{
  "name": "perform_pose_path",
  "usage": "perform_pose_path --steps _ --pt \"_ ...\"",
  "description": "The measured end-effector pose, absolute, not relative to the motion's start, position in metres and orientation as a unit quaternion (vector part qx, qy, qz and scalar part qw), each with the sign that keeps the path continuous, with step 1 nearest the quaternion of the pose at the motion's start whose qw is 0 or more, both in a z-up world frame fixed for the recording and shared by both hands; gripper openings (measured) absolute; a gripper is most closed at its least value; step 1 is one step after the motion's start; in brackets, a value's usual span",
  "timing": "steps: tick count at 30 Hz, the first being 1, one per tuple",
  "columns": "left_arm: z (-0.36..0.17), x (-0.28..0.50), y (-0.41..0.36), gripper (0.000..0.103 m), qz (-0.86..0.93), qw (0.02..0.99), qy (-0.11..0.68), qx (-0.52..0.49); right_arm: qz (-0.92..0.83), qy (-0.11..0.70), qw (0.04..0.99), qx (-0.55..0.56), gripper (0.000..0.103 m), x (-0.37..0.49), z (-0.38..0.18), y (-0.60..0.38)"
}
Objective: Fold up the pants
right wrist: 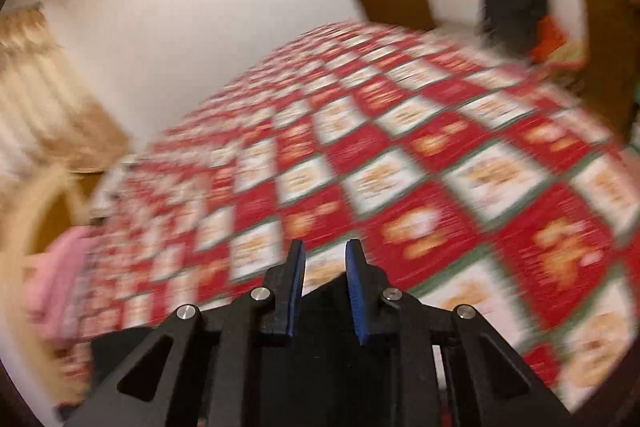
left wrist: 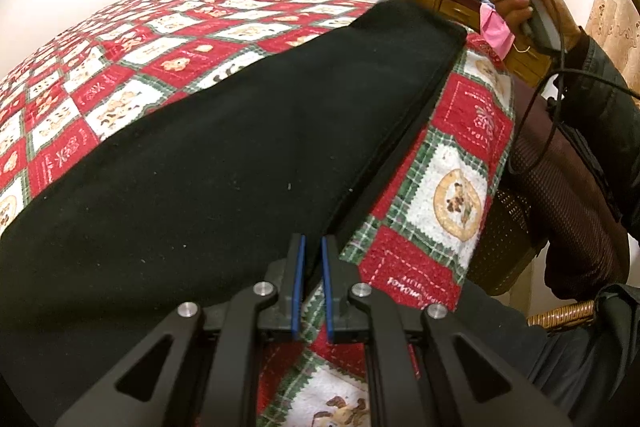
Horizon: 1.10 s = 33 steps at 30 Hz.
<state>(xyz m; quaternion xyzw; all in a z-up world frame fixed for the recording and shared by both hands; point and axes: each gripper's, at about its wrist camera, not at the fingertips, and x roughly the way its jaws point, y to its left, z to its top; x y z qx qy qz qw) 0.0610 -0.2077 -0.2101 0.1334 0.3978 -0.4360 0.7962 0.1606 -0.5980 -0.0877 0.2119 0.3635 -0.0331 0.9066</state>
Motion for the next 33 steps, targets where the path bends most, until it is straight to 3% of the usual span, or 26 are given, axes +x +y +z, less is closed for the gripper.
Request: perform_pose_path --steps 5,7,9,12,20,27,33 --pt "-0.206 0.061 -0.204 0.009 -0.435 0.800 0.394 0.123 -0.023 0.369 0.900 0.232 0.023 0.142 -0.096 -0.601" --pt "-0.205 0.063 -0.203 0.009 -0.434 0.801 0.395 0.118 0.025 0.379 0.899 0.218 0.032 0.133 -0.103 -0.583" --pt "-0.207 0.062 -0.203 0.009 -0.433 0.801 0.396 0.117 0.049 0.412 0.888 0.198 0.049 0.130 -0.122 -0.564" --pt "-0.203 0.060 -0.198 0.009 -0.428 0.806 0.391 0.116 -0.009 0.455 0.876 0.161 0.049 0.131 -0.154 -0.560" --pt "-0.177 0.072 -0.104 0.011 -0.334 0.865 0.370 0.055 0.043 0.417 0.900 0.120 0.049 0.121 -0.135 -0.498" --pt "-0.181 0.068 -0.019 0.011 -0.257 0.886 0.384 0.038 0.200 0.440 0.874 0.047 0.049 0.126 -0.148 -0.358" --pt "-0.194 0.052 -0.013 0.011 -0.268 0.879 0.392 0.048 0.297 0.455 0.834 -0.090 0.049 0.114 -0.191 -0.234"
